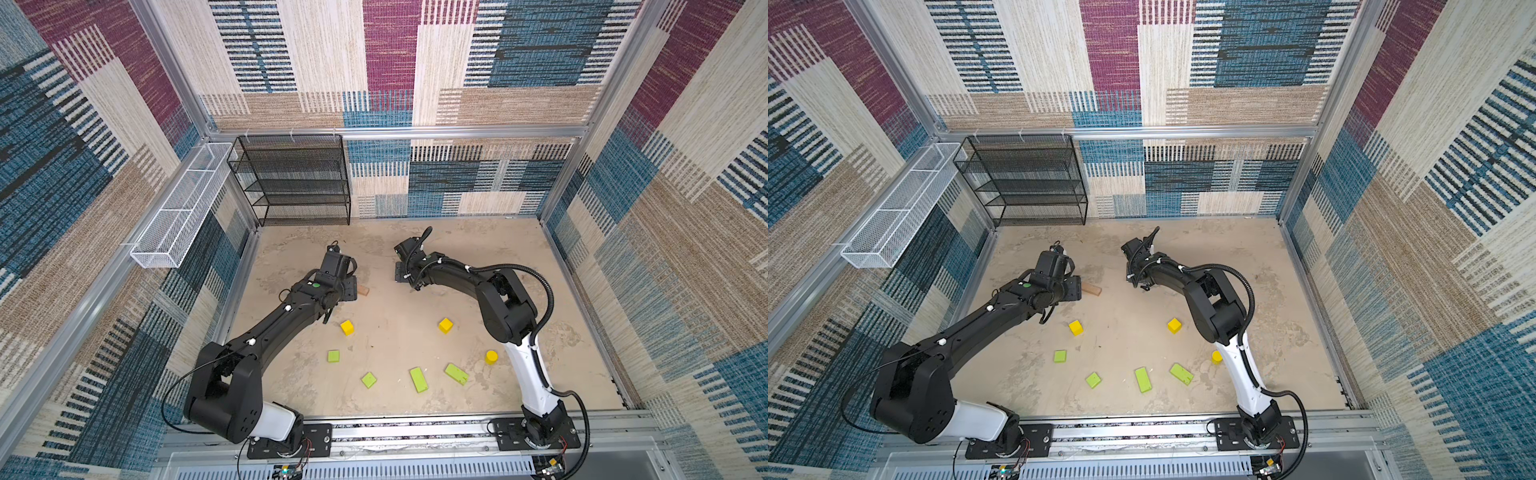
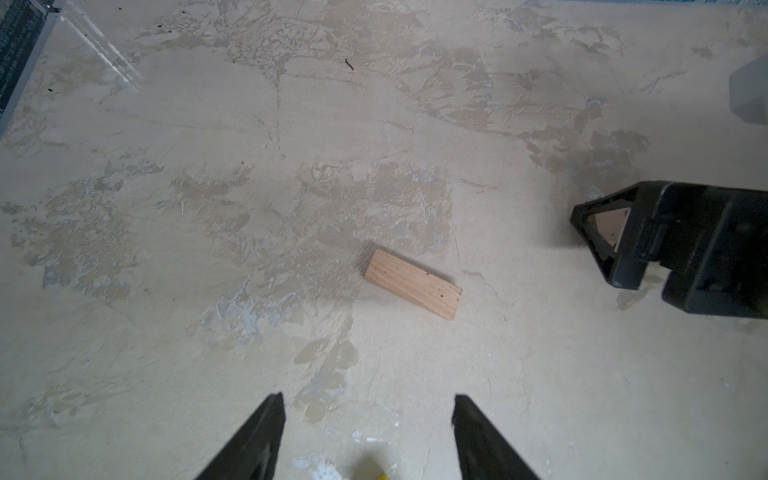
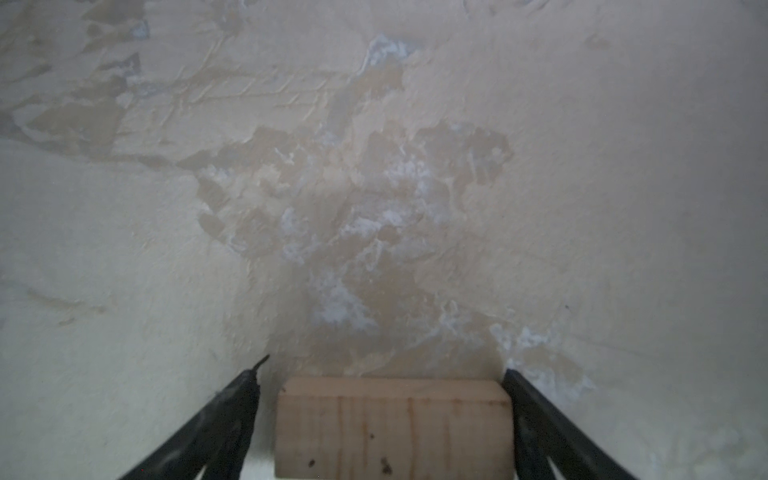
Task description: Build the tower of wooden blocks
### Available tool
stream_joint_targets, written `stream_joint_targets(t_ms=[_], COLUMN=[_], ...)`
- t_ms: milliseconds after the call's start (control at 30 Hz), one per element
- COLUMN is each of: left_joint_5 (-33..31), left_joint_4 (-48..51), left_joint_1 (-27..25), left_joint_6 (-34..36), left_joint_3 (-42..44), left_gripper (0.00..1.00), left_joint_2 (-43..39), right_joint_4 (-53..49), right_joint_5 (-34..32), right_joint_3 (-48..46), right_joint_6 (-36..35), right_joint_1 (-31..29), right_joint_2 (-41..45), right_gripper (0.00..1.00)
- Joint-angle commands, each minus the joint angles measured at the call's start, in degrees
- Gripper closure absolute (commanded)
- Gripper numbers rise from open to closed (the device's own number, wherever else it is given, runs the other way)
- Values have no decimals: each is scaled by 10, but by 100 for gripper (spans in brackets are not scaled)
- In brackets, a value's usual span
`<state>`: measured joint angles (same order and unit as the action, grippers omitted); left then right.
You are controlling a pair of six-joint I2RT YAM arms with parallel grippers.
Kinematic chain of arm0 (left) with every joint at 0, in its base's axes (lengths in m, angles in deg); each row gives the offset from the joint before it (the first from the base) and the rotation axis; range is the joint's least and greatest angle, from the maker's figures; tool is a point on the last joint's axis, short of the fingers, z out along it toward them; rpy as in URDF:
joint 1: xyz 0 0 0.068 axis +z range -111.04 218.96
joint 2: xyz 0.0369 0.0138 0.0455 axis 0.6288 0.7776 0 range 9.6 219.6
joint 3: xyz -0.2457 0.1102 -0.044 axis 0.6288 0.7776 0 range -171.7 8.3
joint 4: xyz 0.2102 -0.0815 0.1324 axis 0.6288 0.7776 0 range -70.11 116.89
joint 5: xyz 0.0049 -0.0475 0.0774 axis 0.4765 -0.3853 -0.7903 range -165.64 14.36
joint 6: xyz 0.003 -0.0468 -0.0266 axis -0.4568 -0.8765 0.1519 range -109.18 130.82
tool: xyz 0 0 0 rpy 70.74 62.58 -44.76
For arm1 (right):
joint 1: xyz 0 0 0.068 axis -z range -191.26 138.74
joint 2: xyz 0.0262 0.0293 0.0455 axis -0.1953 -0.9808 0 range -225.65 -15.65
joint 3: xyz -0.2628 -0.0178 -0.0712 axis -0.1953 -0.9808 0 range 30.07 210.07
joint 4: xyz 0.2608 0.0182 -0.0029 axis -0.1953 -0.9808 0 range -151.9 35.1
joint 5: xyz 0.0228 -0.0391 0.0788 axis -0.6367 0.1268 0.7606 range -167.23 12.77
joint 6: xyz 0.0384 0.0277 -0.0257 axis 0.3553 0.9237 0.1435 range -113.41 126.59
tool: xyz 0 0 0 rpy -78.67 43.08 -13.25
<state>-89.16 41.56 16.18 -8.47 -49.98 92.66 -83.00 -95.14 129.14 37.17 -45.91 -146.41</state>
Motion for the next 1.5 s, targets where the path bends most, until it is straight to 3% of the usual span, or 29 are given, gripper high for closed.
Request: stream_joint_targets(t_ms=[0, 467, 800, 1200, 1467], left_joint_5=[-11, -12, -14, -16, -20], left_joint_4=[13, 17, 19, 20, 22], left_joint_1=[0, -1, 0, 0, 0], left_joint_6=[14, 15, 15, 17, 19], left_joint_3=[-4, -6, -7, -7, -8], left_gripper=[31, 31, 31, 31, 30], left_joint_2=[0, 2, 2, 3, 3], right_joint_4=[-28, -28, -35, -36, -39], right_joint_5=[22, 29, 26, 28, 13], right_joint_3=[-4, -14, -20, -18, -22], right_joint_6=[10, 4, 7, 8, -4], right_joint_1=[-1, -8, -20, -26, -27], right_joint_2=[-1, 1, 3, 5, 6], right_gripper=[7, 22, 21, 9, 16])
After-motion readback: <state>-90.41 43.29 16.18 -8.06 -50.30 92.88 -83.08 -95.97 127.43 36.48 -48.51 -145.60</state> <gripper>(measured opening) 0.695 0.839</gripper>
